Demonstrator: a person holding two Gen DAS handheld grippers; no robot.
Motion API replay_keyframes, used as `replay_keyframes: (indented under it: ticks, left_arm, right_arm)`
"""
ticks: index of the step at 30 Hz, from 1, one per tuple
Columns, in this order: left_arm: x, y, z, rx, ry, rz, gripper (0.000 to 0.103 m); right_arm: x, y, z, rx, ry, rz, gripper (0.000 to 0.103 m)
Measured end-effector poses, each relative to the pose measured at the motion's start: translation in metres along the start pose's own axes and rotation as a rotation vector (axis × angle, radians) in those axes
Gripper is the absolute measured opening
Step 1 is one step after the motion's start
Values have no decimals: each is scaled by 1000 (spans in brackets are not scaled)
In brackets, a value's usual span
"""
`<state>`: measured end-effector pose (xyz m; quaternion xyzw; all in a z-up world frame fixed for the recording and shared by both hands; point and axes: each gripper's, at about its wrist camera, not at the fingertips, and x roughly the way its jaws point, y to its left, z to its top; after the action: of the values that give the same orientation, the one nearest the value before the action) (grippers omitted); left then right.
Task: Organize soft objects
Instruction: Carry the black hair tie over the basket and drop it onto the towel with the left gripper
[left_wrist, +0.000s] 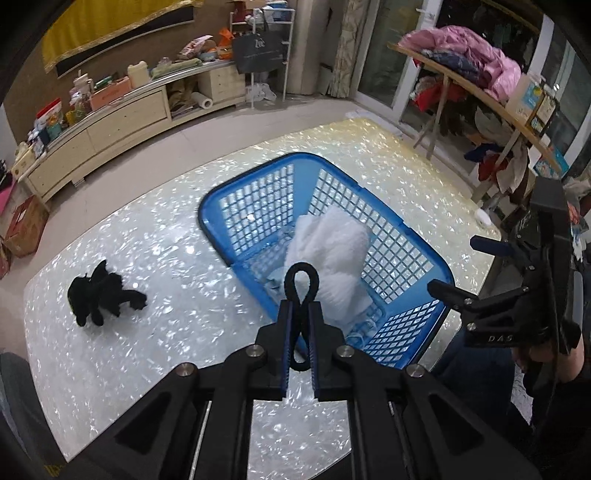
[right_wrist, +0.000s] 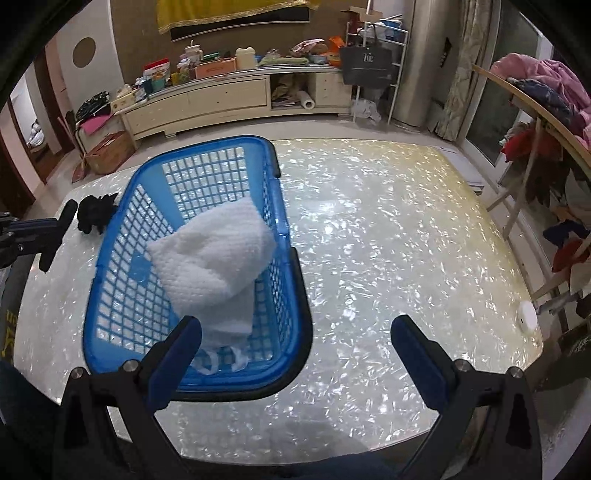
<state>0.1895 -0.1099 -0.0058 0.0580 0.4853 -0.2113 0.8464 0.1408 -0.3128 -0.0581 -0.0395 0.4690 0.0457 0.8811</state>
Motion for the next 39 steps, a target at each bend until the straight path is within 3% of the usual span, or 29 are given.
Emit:
replay_keyframes:
  ticks: [7, 22, 27, 39]
  left_arm:
    - [38, -24, 19, 74, 67, 24, 7]
    - [122, -38, 49, 98, 172, -2, 7]
    - [152, -39, 57, 114, 225, 40, 7]
    - [188, -34, 65, 113, 317, 67, 7]
  right_arm:
    - [15, -9, -4, 34, 2, 11, 103]
    - [34, -13, 3, 51, 8, 22, 103]
    - [35, -15, 3, 67, 21, 48, 103]
    - [44, -9, -1, 98, 63, 95, 103]
